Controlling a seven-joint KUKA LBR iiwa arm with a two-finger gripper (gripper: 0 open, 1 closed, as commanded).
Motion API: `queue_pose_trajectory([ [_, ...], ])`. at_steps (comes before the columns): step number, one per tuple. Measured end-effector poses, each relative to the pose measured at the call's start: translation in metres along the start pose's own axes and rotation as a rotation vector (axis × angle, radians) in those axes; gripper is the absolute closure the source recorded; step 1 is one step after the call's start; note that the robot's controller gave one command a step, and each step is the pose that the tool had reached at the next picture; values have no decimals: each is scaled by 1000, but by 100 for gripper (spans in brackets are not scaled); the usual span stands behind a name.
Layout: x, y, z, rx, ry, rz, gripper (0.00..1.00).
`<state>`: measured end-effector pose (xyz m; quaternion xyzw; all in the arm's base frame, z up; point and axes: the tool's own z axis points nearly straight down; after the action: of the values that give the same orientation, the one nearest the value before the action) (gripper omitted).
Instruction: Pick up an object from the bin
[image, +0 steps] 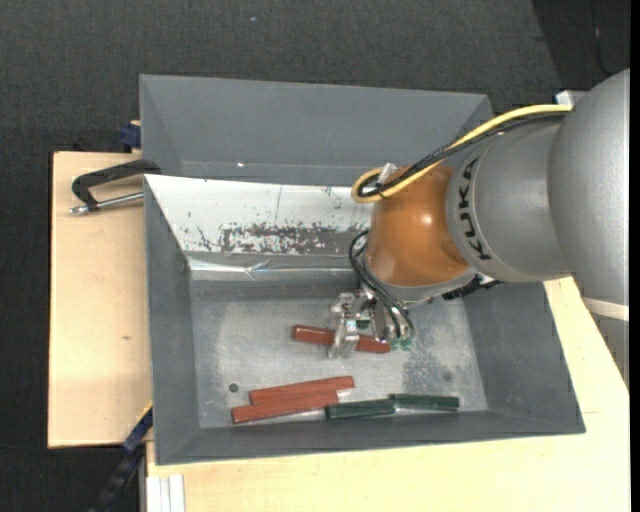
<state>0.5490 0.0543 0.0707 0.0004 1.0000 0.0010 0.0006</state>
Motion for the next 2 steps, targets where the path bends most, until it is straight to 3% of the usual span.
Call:
queue_pose_trajectory([
  [1, 0, 0, 0, 0, 0, 0, 100],
  [2, 27, -8, -92, 1, 2, -7, 0],
])
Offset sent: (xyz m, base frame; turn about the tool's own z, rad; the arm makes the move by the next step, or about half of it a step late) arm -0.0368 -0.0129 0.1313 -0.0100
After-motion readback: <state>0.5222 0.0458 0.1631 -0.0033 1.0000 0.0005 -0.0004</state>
